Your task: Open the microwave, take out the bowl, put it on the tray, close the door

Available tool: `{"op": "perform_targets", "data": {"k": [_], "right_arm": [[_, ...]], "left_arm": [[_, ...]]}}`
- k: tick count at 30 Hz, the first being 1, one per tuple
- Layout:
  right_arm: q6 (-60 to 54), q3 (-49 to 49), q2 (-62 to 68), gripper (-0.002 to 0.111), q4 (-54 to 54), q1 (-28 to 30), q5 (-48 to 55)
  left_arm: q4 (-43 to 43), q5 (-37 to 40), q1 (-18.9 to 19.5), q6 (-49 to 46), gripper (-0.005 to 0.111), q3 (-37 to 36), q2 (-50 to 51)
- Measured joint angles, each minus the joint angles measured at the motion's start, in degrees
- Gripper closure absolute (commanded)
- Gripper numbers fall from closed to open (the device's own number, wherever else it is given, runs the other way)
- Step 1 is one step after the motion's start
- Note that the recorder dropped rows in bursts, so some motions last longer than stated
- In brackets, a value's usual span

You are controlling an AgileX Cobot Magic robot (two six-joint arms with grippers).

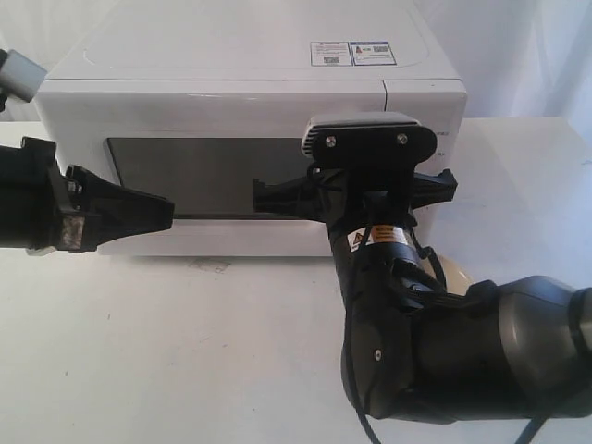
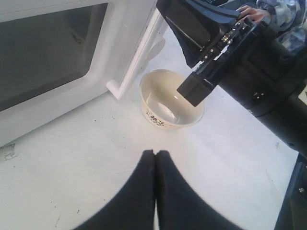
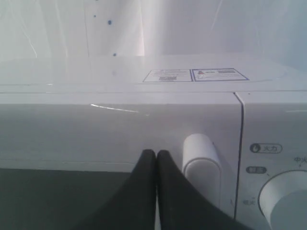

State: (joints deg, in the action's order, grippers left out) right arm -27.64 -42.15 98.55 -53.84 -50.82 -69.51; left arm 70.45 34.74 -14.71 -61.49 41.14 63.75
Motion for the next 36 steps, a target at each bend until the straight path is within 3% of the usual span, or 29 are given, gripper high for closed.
{"op": "perform_targets", "data": {"k": [17,29,36], "right_arm": [[0.0,0.0,0.0,0.108,-0.2,0.0,0.0],[0.0,0.0,0.0,0.108,-0.5,0.0,0.0],[0.0,0.0,0.0,0.108,-0.5,0.0,0.0]], "left_arm": [[0.1,-0.3,0.0,0.0,0.107,0.0,-1.0],[-9.8,3.6,0.3,2.3,0.107,-3.0,-24.8],[-10.5,2.7,6.2,6.2,0.107,-10.4,-42.2]]}}
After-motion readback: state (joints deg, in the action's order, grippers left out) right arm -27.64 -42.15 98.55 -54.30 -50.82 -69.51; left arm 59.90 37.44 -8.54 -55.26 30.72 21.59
